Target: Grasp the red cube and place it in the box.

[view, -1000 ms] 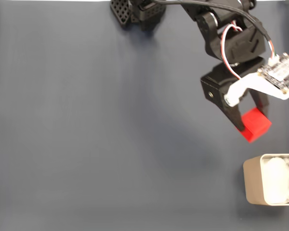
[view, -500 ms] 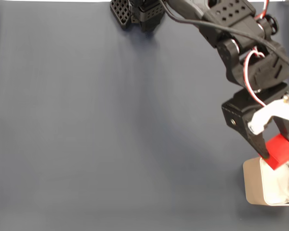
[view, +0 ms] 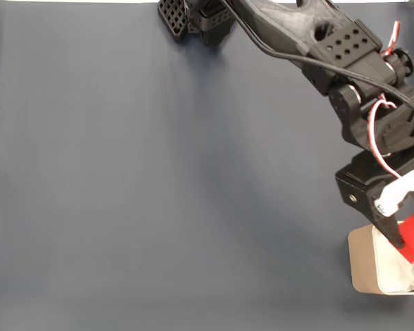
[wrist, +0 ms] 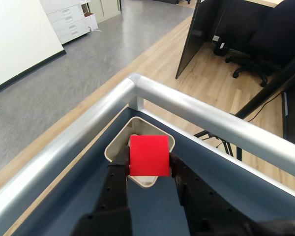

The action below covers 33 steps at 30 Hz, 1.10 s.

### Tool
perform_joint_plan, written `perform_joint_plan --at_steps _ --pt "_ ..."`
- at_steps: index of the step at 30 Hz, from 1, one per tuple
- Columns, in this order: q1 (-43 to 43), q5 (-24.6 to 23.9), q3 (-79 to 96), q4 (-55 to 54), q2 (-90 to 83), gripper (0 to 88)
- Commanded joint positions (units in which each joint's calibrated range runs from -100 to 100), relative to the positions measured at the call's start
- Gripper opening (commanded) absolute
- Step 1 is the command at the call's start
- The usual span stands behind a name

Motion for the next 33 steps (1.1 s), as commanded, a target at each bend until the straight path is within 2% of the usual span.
perform_joint_plan --at_steps 1,13,33 --pt "-1.0 0.6 -5.6 -0.9 0.5 0.0" --pt "-1.4 0.0 -12.3 -1.4 6.8 0.0" --pt "-0.4 -0.2 -12.9 -3.0 9.4 0.5"
